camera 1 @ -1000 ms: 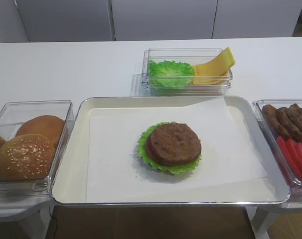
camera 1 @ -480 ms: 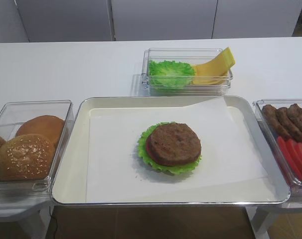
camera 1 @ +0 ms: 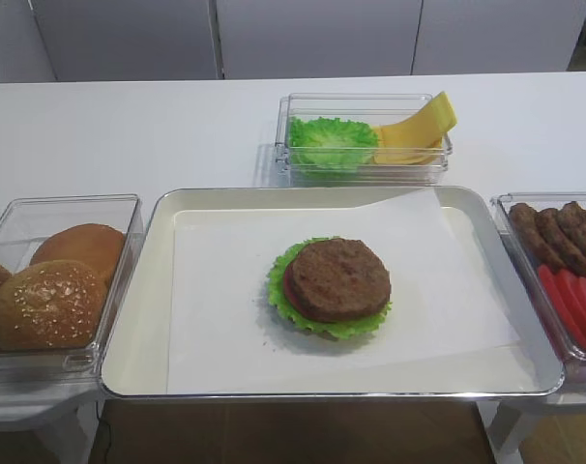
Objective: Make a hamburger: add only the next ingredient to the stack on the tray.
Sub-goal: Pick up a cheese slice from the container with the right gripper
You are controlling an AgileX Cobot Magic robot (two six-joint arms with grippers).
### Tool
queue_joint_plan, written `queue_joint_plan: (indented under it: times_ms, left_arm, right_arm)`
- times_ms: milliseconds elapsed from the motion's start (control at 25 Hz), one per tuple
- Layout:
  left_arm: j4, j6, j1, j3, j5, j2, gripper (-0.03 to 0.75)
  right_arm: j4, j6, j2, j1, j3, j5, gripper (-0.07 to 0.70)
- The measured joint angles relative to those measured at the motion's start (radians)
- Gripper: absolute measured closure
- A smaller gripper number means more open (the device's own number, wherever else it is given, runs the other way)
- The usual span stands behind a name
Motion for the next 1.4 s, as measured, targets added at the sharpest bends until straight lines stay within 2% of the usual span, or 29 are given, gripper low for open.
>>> queue_joint_plan:
  times_ms: [160,280,360,480,800,1080,1400]
  left_arm:
    - [0.0,0.0,0.0,0.0,0.0,0.0,0.238]
    - [0.0,0.0,0.0,0.0,0.0,0.0,0.238]
    - [0.0,0.0,0.0,0.0,0.0,0.0,0.238]
    - [0.0,0.0,0.0,0.0,0.0,0.0,0.238]
    - [0.0,0.0,0.0,0.0,0.0,0.0,0.238]
    - [0.0,0.0,0.0,0.0,0.0,0.0,0.238]
    - [0.0,0.0,0.0,0.0,0.0,0.0,0.238]
  right_arm:
    - [0.0,0.0,0.0,0.0,0.0,0.0,0.321]
    - [0.0,0.002,0.0,0.0,-0.003,-0.013,0.218]
    - [0.0,0.039,0.002,0.0,-0.018,-0.035,0.177]
    - [-0.002,0.085,0.046,0.0,-0.056,-0.073,0.175]
    - [0.004,0.105,0.327,0.0,-0.159,-0.163,0.18]
    - [0.021,0.138,0.587,0.0,-0.231,-0.293,0.183]
    - [0.09,0.083,0.929,0.0,-0.377,-0.337,0.183]
